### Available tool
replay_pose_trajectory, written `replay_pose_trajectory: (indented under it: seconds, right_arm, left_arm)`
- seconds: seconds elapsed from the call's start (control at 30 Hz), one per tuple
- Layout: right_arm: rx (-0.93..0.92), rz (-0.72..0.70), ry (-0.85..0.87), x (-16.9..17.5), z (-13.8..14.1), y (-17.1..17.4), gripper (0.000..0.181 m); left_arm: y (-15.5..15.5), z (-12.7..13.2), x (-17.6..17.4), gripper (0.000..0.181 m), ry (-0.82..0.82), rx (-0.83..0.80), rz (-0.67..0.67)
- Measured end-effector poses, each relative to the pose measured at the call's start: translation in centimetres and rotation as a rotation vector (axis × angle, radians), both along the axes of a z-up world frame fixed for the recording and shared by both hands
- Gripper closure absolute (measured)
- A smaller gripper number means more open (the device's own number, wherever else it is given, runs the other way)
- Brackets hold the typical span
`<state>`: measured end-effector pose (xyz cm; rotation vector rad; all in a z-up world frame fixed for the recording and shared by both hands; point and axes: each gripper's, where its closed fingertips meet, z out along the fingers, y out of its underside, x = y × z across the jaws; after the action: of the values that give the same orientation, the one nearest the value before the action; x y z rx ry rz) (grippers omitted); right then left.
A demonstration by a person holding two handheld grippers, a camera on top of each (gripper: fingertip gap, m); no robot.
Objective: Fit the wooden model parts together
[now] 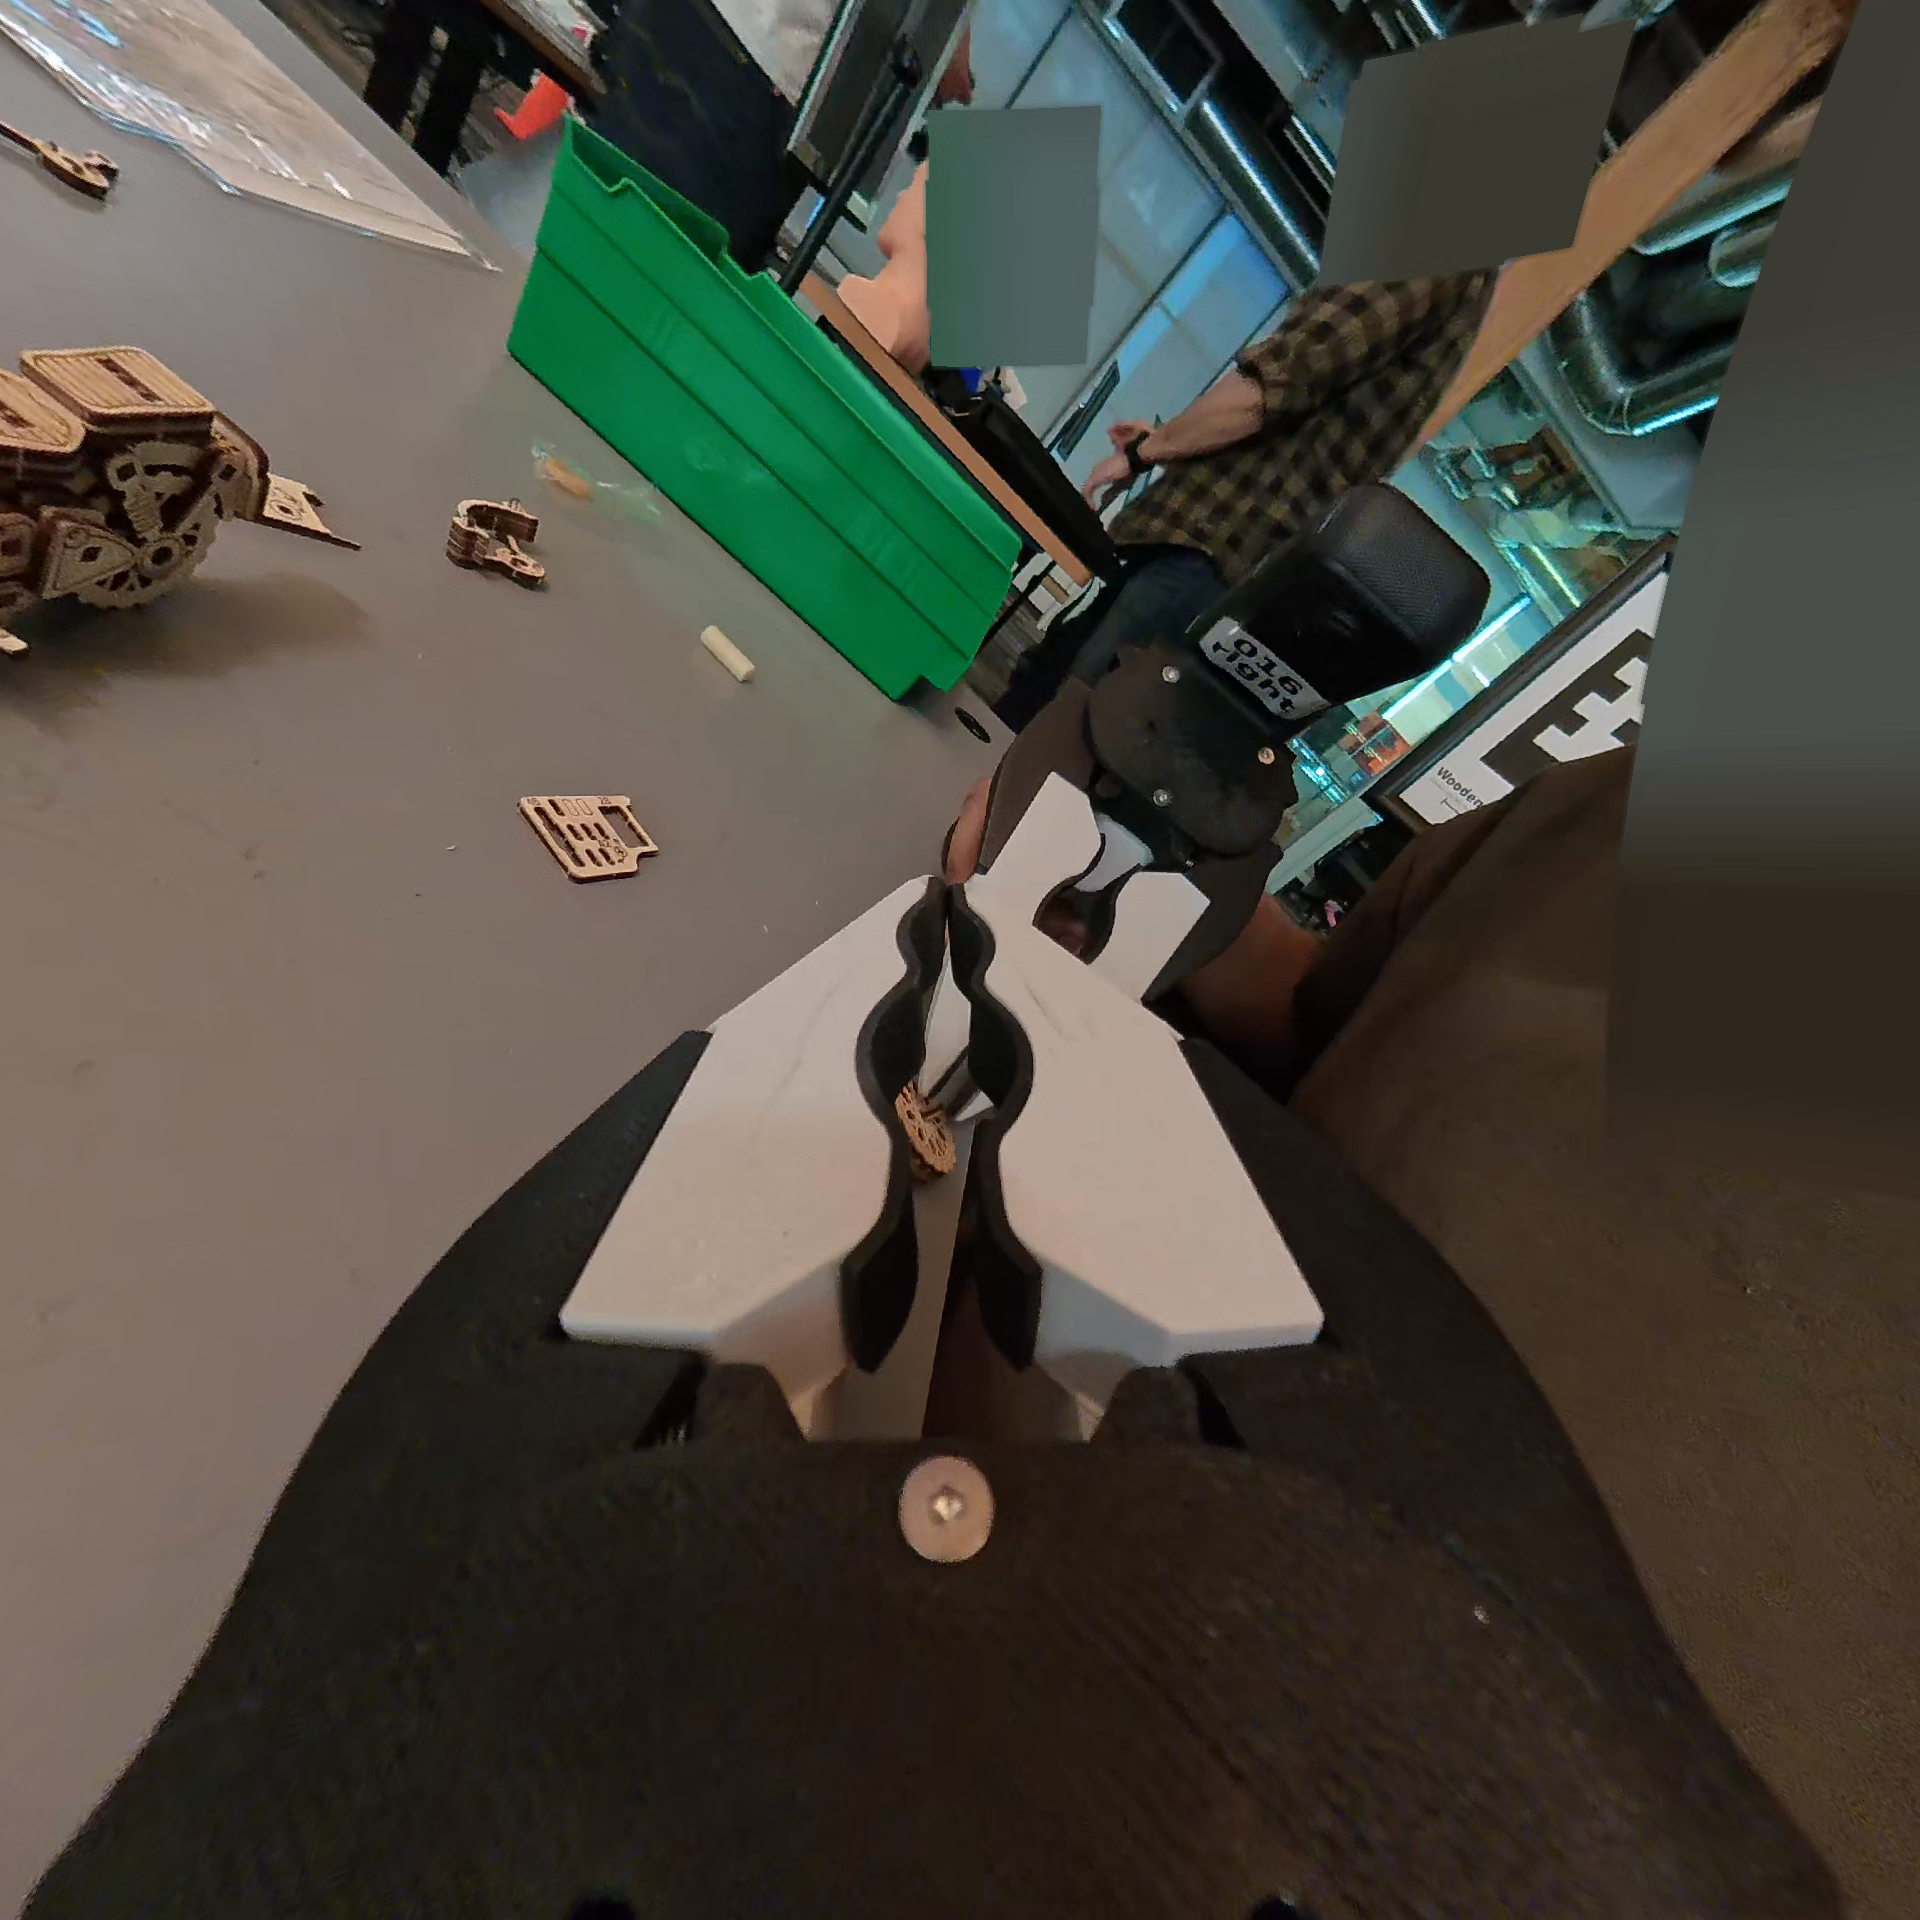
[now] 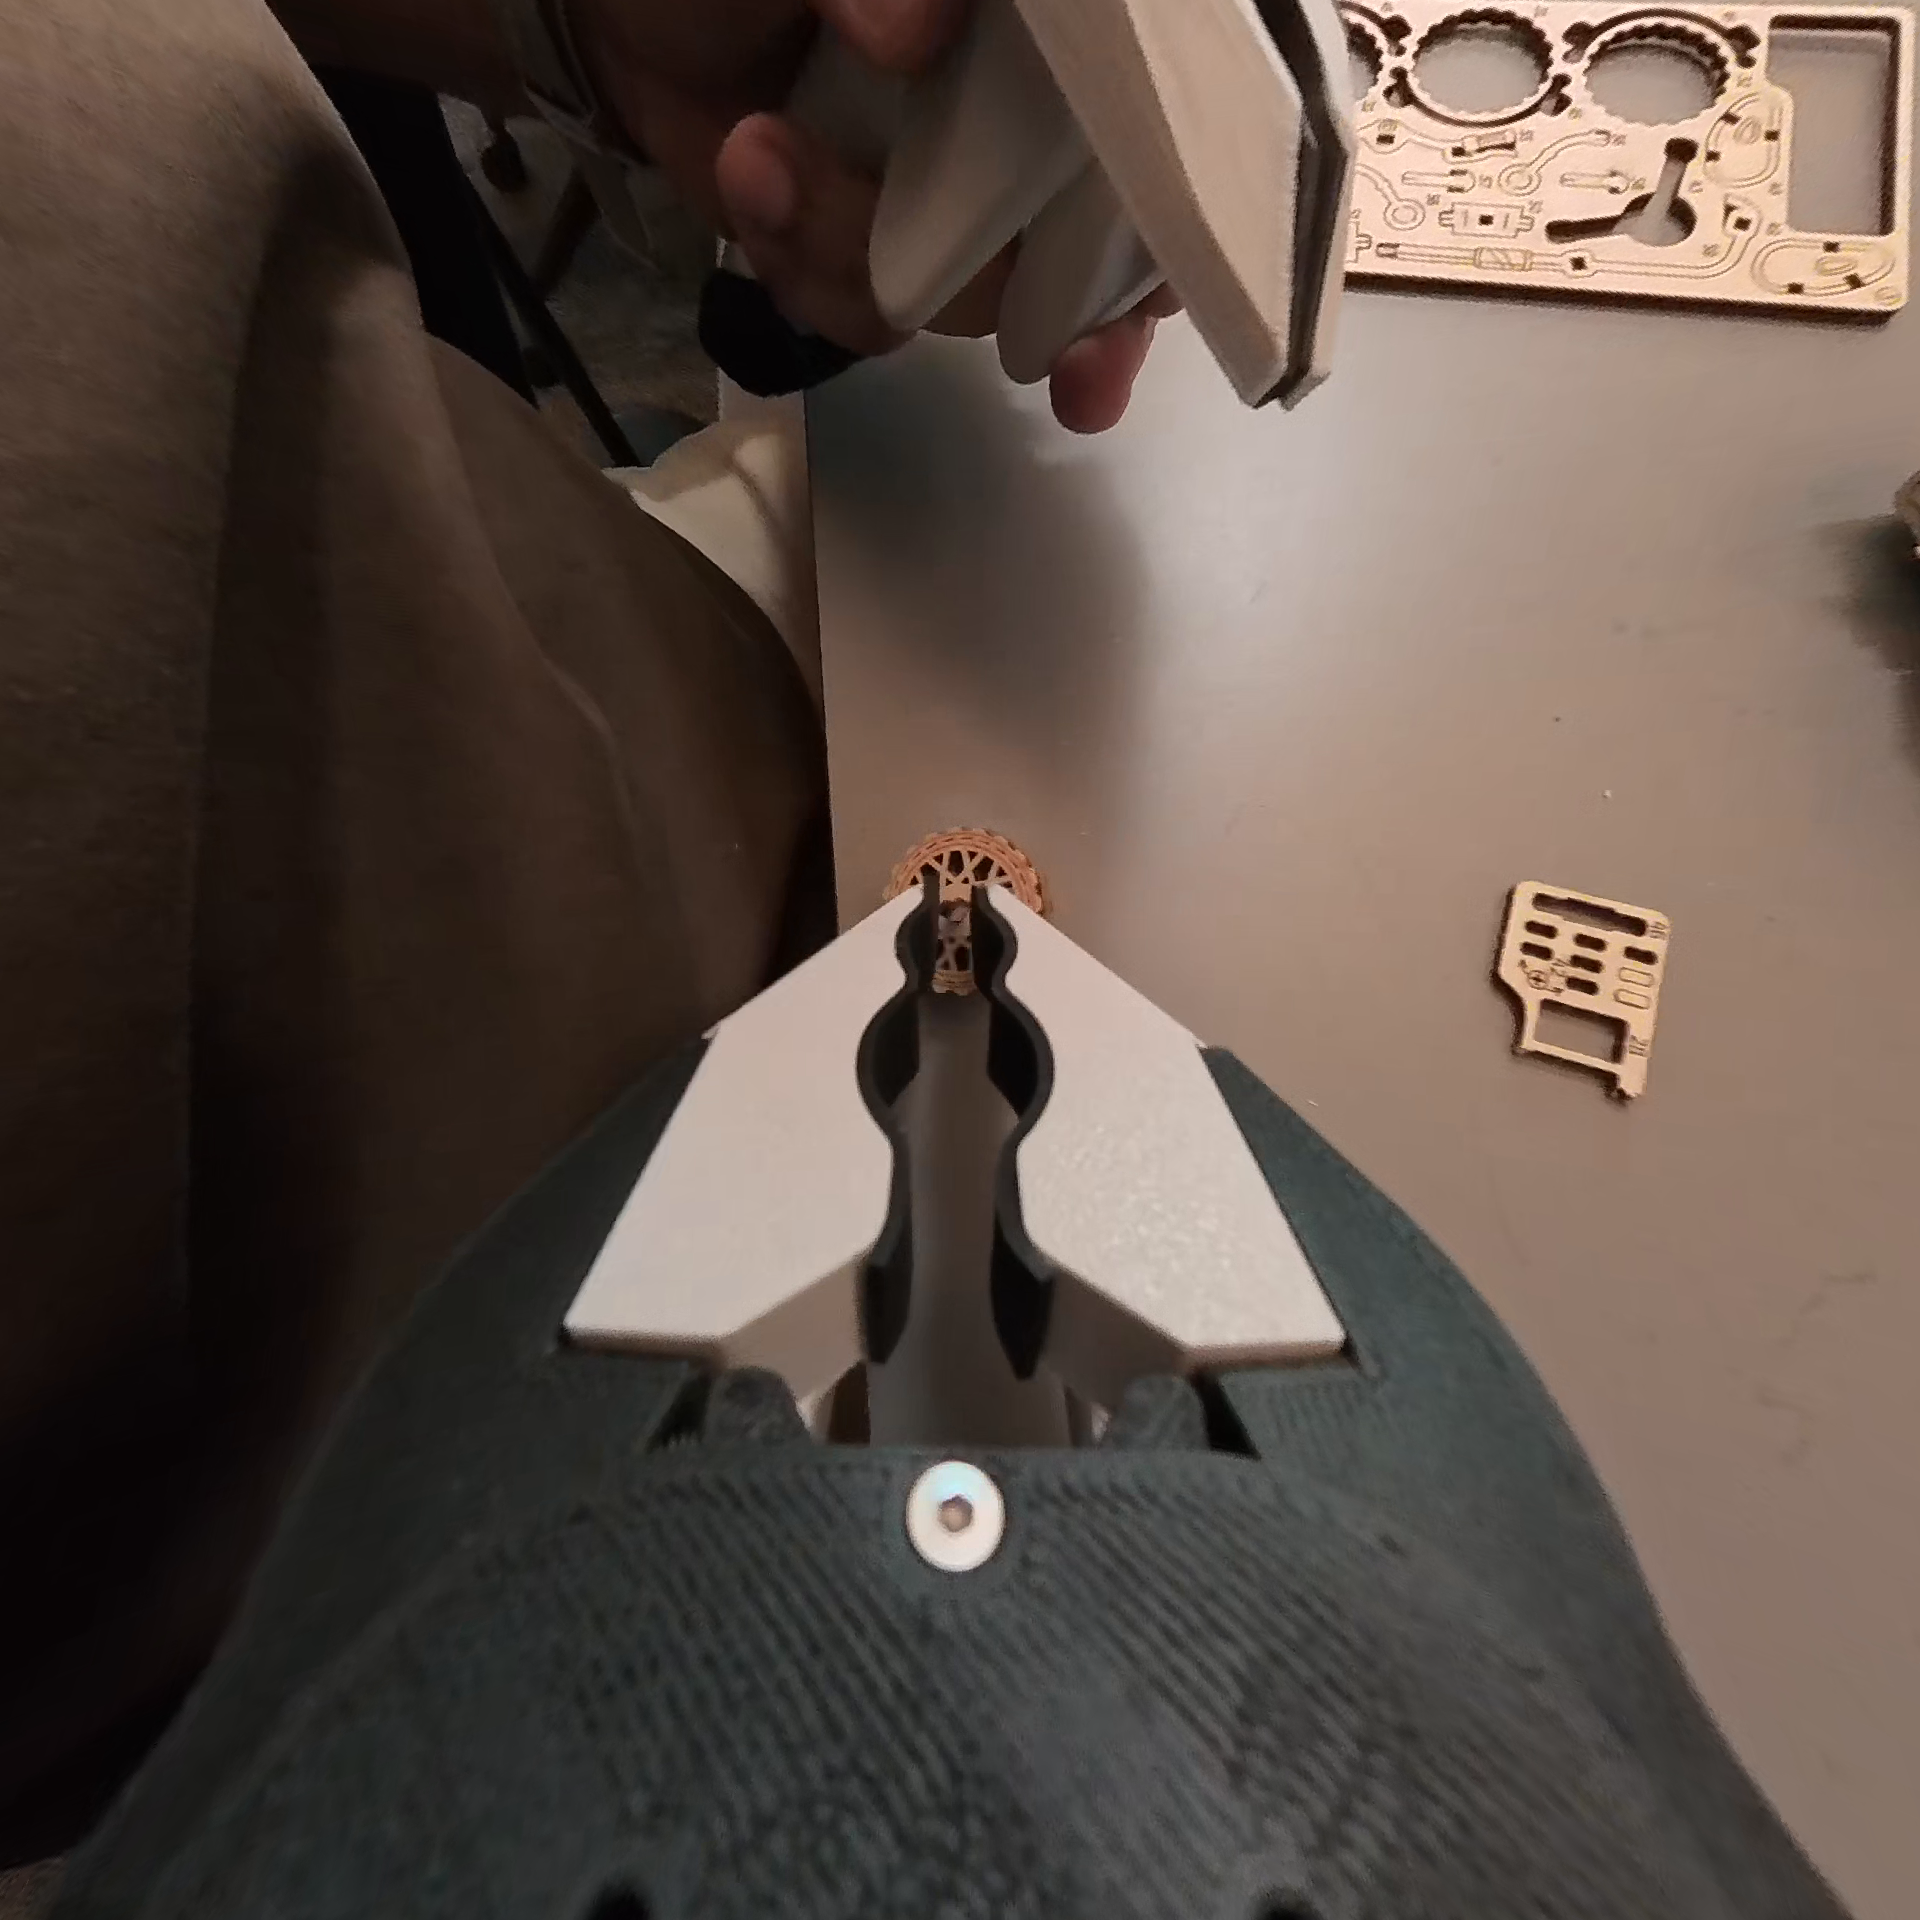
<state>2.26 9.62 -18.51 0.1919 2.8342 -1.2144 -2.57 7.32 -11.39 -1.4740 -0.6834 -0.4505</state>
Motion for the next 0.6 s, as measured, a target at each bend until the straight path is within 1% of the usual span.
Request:
replay_pose_trajectory:
  seconds: [0.07, 0.37, 0.5, 0.6]
  right_arm:
    - [0.015, -0.001, 0.003, 0.0, -0.3, 0.0, 0.177]
    - [0.000, -0.009, 0.003, -0.1, -0.1, -0.2, 0.179]
    - [-0.106, -0.051, -0.051, -0.7, 1.3, -0.4, 0.180]
    - [-0.255, -0.117, -0.106, -1.8, 3.6, -0.4, 0.179]
  left_arm:
    - [0.0, 0.0, 0.0, 0.181, 0.000, -0.001, -0.002]
    - [0.1, -0.1, 0.1, 0.181, -0.001, -0.003, -0.004]
    - [-0.2, 0.0, -0.3, 0.181, -0.004, 0.004, 0.017]
    - [-0.6, 0.2, -0.9, 0.181, -0.015, 0.019, 0.054]
